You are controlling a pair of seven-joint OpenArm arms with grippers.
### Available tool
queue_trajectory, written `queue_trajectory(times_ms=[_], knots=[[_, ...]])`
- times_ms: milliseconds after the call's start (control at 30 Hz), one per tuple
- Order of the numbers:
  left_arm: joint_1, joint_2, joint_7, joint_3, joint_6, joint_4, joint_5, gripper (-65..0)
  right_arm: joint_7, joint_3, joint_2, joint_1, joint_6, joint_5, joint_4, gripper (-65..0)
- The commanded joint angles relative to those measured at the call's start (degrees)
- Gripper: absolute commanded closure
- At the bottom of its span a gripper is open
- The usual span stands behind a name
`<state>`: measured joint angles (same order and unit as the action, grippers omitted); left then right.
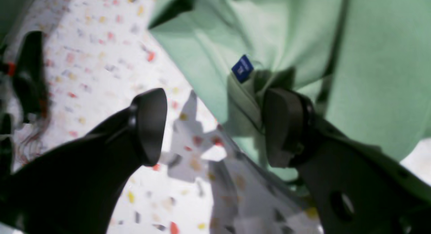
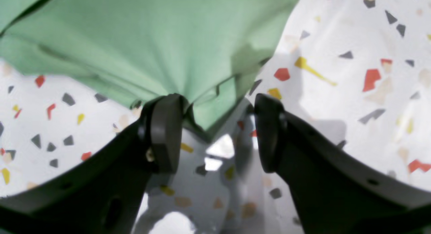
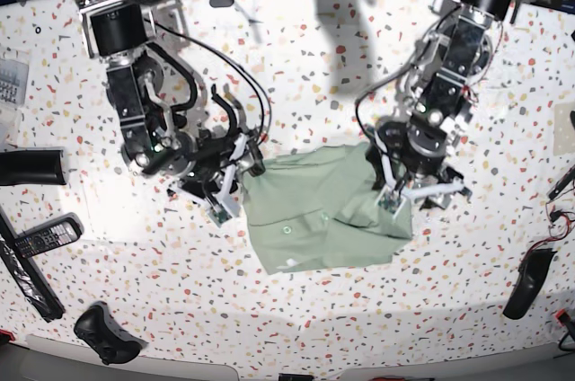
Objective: Fold the T-shirt properly
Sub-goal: 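Pull the right gripper along the bundle edge to straighten the fold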
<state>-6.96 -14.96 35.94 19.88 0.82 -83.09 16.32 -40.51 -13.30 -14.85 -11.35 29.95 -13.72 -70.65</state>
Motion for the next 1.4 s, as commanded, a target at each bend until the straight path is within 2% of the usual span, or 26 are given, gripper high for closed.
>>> queue_trajectory(times_ms=[0,33,133,200,333,467,600,667,767,933,1100,1167,1267,1367], knots=[[-1.88,-0.33,-1.03,-0.33,-0.85,-0.83,0.55,-40.8,-2.16,0.15,-0.42,0.5,0.28,-0.15,-0.72,-32.6],[-2.4,-0.33,-1.03,-0.33,-0.85,-0.83,0.57,-40.8,-2.16,0.15,-0.39,1.42,0.59,-0.5,-1.33,-32.6],[-3.41,-0.33,-1.09,-0.33,-0.85,-0.83,0.55,-40.8,-1.99,0.15,-0.39,4.61,5.6,-2.64,-4.44,-32.6],[-3.74,-0.33,-1.11,-0.33,-0.83,-0.83,0.57,-40.8,-2.03,0.15,-0.35,6.82,7.65,-4.79,-7.19,-32.6],[-3.82,-0.33,-1.2,-0.33,-0.83,-0.83,0.55,-40.8,-1.62,0.2,-0.24,9.33,7.69,-7.61,-12.63,-32.6],[-3.85,-0.33,-1.07,-0.33,-0.83,-0.83,0.57,-40.8,0.85,1.49,-0.2,6.88,6.34,-10.99,-14.25,-32.6],[-3.82,-0.33,-0.42,-0.33,-0.85,-0.83,0.5,-40.8,10.12,2.03,0.44,3.02,3.89,-12.0,-13.64,-32.6],[-3.82,-0.31,0.2,-0.33,-0.83,-0.83,0.52,-40.8,12.74,2.03,1.86,0.37,3.39,-11.76,-11.93,-32.6],[-3.82,-0.33,0.72,-0.33,-0.85,-0.83,-0.52,-40.8,13.07,2.03,5.38,-5.14,3.1,-9.94,-6.47,-32.6],[-3.78,-0.33,1.77,-0.33,-0.83,-0.83,-4.37,-40.8,13.7,2.05,11.72,-16.65,2.99,-6.36,9.6,-32.6],[-3.65,-0.33,2.21,-0.33,-0.83,-0.83,-4.96,-40.8,16.44,2.03,14.43,-26.58,2.97,-3.37,20.94,-32.6],[-3.63,-0.31,2.25,-0.33,-0.85,-0.83,-6.43,-40.8,18.32,2.05,14.73,-29.42,1.4,-1.14,23.21,-32.6],[-3.61,-0.31,3.52,-0.33,-0.83,-0.85,-11.26,-40.8,19.96,2.03,14.71,-32.83,-5.88,2.73,26.64,-32.6],[-3.34,-0.26,3.48,-0.33,-0.81,-0.85,-14.16,-40.8,20.39,2.05,14.78,-34.77,-9.44,5.33,30.4,-32.6]])
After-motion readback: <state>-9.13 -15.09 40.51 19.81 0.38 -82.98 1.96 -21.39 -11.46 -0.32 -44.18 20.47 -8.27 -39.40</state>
